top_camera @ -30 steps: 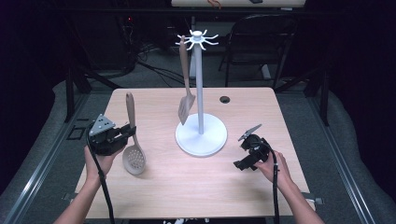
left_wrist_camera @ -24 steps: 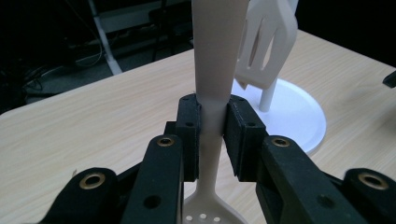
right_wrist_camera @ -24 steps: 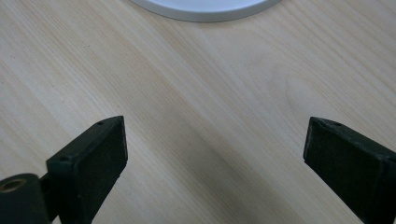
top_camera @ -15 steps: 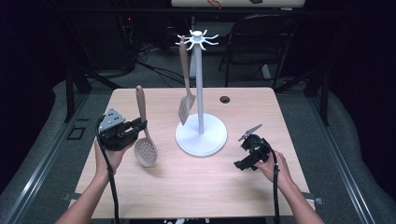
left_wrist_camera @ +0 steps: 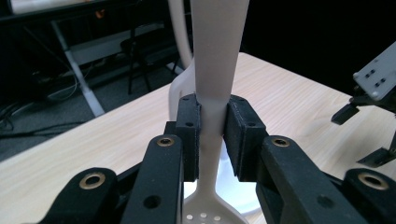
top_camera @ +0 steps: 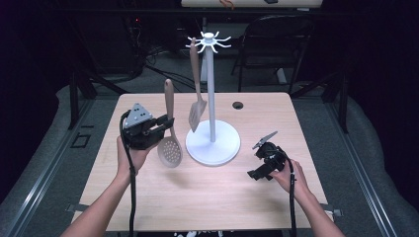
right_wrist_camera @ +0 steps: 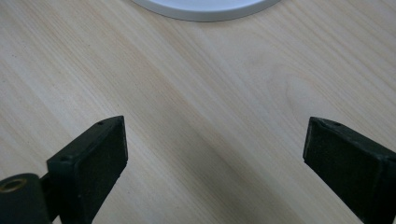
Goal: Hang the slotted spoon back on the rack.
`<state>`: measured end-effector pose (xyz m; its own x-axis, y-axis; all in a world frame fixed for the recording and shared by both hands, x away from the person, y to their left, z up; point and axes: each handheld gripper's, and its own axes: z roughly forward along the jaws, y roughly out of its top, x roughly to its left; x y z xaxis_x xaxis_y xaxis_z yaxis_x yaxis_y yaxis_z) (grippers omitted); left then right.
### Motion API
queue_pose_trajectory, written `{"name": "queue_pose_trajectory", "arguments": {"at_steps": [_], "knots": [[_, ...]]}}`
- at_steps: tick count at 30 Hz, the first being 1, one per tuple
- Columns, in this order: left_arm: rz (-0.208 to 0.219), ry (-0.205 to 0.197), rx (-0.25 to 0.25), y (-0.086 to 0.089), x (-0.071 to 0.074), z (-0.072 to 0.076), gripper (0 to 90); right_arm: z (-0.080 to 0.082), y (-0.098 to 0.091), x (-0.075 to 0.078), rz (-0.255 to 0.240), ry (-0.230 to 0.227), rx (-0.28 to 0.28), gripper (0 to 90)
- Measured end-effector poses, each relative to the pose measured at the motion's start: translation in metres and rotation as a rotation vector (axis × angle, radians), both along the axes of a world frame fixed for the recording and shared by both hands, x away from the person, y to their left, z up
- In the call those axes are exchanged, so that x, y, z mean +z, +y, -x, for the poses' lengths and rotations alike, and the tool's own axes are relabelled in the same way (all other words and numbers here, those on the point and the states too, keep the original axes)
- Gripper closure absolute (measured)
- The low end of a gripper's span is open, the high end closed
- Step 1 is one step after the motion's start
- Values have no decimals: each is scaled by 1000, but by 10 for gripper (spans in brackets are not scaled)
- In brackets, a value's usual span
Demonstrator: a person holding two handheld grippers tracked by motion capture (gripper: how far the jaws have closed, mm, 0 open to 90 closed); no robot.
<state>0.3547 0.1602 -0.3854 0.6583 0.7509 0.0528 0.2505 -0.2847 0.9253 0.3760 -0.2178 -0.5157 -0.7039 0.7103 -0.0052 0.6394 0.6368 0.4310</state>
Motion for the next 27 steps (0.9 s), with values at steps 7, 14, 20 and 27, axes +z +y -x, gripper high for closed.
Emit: {"name": "queue_pose_trajectory", "arguments": {"at_steps": [7, 14, 20, 27], "knots": [[13, -3, -22, -19, 19, -16, 764, 1, 5, 3, 5, -18, 3, 59], [22, -1, -39, -33, 33, -26, 764, 1, 4, 1, 0, -6, -4, 58], [35, 25, -44, -44, 43, -36, 763, 2, 2, 2, 1, -9, -5, 59], [21, 44, -21, -56, 47, -43, 764, 2, 1, 3, 10, -9, 2, 59]]}}
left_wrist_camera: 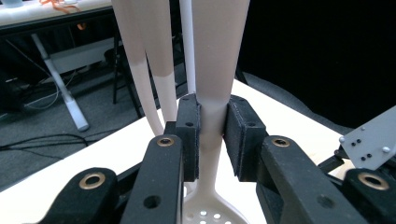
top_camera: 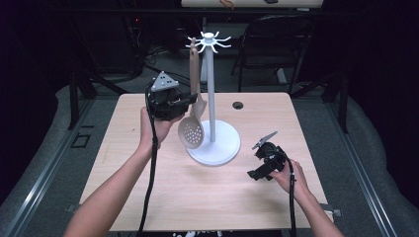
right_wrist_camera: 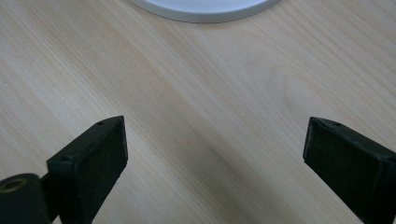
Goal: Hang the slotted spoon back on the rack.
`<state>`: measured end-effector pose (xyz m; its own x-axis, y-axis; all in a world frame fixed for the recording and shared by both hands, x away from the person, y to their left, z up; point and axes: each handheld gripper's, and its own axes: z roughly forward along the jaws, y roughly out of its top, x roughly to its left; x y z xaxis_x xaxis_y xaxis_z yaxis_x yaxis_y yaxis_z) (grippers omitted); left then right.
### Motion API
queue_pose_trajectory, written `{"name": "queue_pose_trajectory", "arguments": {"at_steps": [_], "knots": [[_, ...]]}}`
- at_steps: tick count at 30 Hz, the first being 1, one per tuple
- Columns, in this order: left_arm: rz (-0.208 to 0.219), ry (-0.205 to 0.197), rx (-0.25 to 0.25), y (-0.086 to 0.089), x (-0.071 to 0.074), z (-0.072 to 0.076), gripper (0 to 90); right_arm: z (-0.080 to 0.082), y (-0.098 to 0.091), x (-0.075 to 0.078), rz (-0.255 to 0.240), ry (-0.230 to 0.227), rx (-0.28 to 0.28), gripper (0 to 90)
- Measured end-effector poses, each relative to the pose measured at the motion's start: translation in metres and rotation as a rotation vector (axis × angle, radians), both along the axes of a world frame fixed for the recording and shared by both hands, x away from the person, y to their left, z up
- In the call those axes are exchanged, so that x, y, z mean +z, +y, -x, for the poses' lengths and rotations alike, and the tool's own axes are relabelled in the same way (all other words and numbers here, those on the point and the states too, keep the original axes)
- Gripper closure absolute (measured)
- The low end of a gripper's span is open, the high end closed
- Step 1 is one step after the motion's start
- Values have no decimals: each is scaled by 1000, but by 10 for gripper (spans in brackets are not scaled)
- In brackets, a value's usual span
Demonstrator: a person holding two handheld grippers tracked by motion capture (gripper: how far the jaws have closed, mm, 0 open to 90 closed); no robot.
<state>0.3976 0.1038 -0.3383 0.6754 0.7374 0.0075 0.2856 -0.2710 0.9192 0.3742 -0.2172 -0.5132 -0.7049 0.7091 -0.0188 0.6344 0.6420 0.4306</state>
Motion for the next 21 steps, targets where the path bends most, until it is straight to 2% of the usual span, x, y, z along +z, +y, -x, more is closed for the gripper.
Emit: {"name": "queue_pose_trajectory", "arguments": {"at_steps": [4, 10, 12, 13, 14, 21], "knots": [[-7, 1, 10, -3, 1, -2, 763, 0, 0, 0, 2, 0, -3, 59], [-39, -1, 23, -7, 2, -5, 763, 0, -1, 1, 11, 0, -2, 59], [-48, -2, 28, -8, 1, -6, 762, 0, -1, 0, -6, 1, -7, 60], [-57, -4, 34, -9, 2, -6, 762, 0, -1, 1, 7, 0, -6, 59], [-60, -10, 42, -9, 2, -5, 762, 0, -1, 0, -6, 2, -8, 59], [-63, -22, 55, -14, 0, -5, 760, -1, 0, 0, 7, 2, -4, 59]]}}
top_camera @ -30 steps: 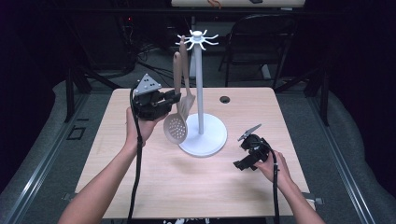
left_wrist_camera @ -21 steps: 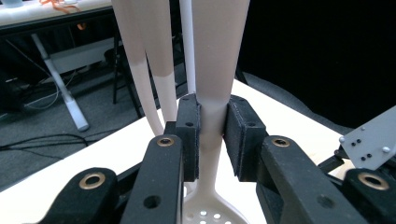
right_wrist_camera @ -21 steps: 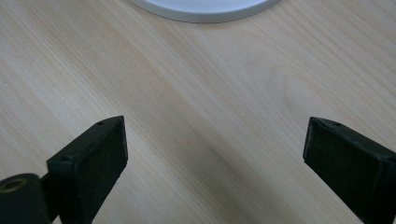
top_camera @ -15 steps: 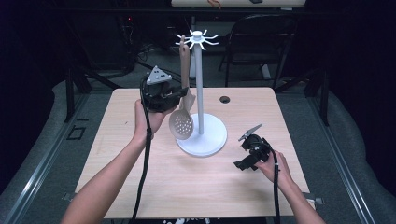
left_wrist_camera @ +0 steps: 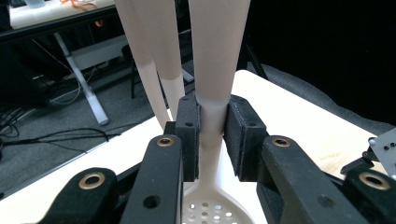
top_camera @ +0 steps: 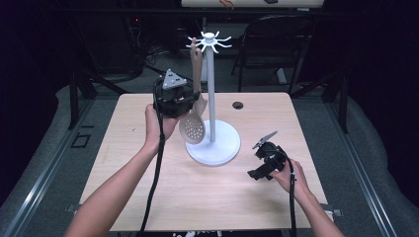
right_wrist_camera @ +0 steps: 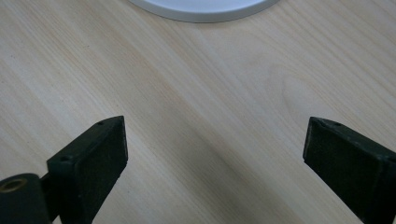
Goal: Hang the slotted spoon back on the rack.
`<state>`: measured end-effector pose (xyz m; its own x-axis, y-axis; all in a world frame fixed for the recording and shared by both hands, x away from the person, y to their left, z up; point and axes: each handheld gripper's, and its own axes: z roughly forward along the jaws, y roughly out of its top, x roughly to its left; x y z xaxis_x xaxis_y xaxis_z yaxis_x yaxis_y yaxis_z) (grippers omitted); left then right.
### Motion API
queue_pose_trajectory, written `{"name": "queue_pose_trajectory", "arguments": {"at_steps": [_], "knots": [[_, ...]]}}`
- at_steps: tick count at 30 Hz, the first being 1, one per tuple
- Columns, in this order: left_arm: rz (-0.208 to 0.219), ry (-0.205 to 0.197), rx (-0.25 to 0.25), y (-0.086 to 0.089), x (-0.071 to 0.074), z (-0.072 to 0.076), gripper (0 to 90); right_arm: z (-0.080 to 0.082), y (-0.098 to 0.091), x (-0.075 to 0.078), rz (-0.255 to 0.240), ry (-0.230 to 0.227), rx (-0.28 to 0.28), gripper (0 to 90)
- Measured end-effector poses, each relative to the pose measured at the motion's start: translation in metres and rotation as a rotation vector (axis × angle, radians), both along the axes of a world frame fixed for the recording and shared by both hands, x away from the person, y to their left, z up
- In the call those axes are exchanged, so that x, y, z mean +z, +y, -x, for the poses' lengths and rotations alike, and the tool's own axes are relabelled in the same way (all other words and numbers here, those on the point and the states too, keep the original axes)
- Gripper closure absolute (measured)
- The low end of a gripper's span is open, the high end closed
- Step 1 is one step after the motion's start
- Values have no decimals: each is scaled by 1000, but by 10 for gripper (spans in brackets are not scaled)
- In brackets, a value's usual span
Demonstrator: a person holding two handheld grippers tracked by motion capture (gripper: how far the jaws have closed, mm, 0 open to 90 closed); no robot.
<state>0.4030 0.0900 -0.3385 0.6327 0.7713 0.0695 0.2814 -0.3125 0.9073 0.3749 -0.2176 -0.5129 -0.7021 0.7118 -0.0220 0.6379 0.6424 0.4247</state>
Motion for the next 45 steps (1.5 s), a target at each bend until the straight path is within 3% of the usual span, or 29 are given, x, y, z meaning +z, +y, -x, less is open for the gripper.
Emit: {"name": "queue_pose_trajectory", "arguments": {"at_steps": [4, 9, 12, 13, 17, 21, 26, 35, 37, 45], "knots": [[12, -9, 4, -2, -2, 0, 757, 0, 0, 0, -4, 2, 1, 60], [14, -54, 15, -5, -6, 4, 751, 0, 0, 0, 4, -1, 2, 62], [37, -69, 35, -5, -6, 5, 749, 0, 0, -1, 1, 2, 1, 63], [58, -67, 43, -5, -6, 5, 749, -1, 0, -1, 2, 4, 1, 63], [27, -35, 31, -10, -9, 2, 745, 0, 0, -1, -3, 0, 3, 63], [25, -51, 32, -9, -9, 3, 725, 0, 0, -1, -6, -1, 6, 63], [1, -61, 60, -7, -10, 9, 461, 0, 0, -1, -9, 1, 5, 63], [-47, -1, 52, 26, -35, 22, 194, 1, -1, 1, -17, -2, -8, 61], [-58, 10, 53, 31, -39, 24, 168, 1, -1, 1, -30, -5, -7, 59], [-125, 99, 92, 78, -77, 43, 117, 1, -2, 1, -49, -11, -22, 52]]}}
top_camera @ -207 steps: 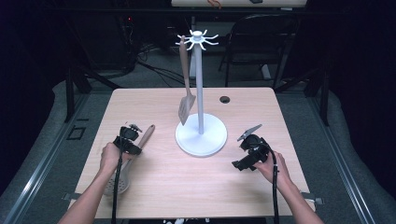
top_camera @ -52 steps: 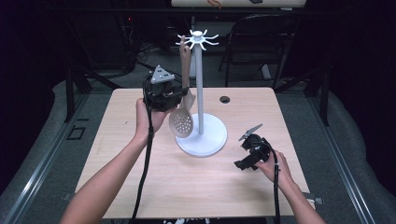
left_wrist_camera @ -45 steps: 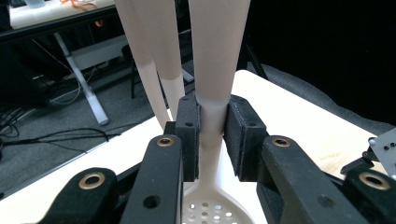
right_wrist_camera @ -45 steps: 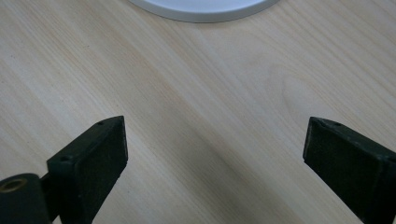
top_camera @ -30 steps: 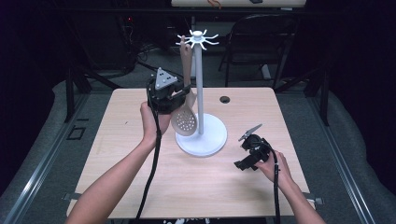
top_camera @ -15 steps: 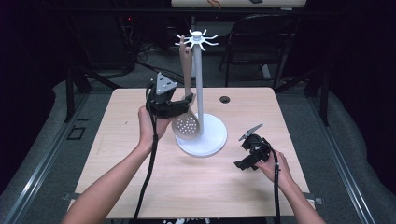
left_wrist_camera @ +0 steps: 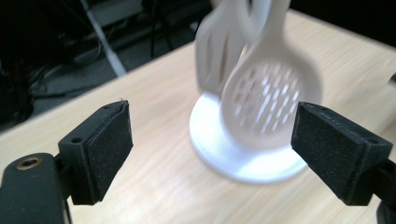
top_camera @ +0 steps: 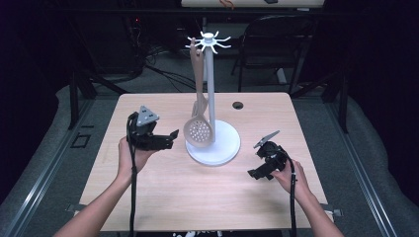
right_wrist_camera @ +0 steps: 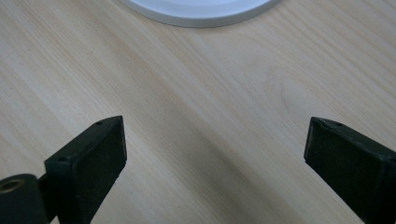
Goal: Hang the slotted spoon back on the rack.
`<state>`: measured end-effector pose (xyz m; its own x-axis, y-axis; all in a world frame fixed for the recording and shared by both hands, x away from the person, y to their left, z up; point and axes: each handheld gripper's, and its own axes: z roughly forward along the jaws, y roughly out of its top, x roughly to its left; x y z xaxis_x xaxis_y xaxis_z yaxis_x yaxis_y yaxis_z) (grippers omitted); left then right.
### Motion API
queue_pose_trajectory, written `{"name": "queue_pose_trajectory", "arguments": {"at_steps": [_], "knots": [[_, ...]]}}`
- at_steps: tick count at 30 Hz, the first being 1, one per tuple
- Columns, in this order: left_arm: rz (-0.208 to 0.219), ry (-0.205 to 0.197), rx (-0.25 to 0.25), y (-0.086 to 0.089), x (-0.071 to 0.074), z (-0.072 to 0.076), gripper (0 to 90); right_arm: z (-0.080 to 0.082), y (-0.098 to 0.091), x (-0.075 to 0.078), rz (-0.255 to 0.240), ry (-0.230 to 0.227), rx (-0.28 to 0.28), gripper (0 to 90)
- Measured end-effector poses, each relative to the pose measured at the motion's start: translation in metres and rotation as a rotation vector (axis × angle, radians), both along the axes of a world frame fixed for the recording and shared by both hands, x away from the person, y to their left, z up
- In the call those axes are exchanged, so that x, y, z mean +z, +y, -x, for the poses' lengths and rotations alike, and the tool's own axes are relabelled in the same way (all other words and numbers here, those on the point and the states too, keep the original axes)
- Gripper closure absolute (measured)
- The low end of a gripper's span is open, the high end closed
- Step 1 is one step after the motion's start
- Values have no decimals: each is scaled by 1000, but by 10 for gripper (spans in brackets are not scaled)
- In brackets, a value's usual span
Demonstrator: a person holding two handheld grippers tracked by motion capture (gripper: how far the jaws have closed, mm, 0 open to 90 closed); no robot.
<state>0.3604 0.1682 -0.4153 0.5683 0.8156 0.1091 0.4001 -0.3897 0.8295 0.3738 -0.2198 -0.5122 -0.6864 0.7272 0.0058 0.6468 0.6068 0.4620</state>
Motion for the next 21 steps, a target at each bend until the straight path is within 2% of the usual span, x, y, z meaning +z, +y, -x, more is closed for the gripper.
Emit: {"name": "queue_pose_trajectory", "arguments": {"at_steps": [4, 8, 10, 11, 12, 17, 19, 20, 21], "knots": [[-20, 58, 21, 16, -23, 5, 98, -1, 0, 0, 13, 4, 6, 48], [-30, 142, 41, 29, -48, 10, 72, 0, 0, 0, 20, 12, 7, 48], [-33, 181, 49, 34, -60, 12, 63, 0, 0, -1, 37, 6, 9, 48], [-31, 196, 53, 37, -65, 12, 62, 0, 1, -3, 29, 1, 9, 48], [-38, 211, 57, 39, -69, 13, 60, 0, 1, -2, 49, 9, 13, 48], [-29, 249, 81, 46, -86, 14, 39, 0, 2, -7, 64, 10, 21, 44], [-23, 279, 71, 48, -93, 13, 34, 0, 3, -9, 60, 9, 27, 35], [-31, 292, 61, 49, -95, 12, 31, 1, 4, -9, 76, 6, 26, 33], [-33, 296, 65, 51, -98, 11, 28, 1, 3, -10, 76, 7, 29, 30]]}}
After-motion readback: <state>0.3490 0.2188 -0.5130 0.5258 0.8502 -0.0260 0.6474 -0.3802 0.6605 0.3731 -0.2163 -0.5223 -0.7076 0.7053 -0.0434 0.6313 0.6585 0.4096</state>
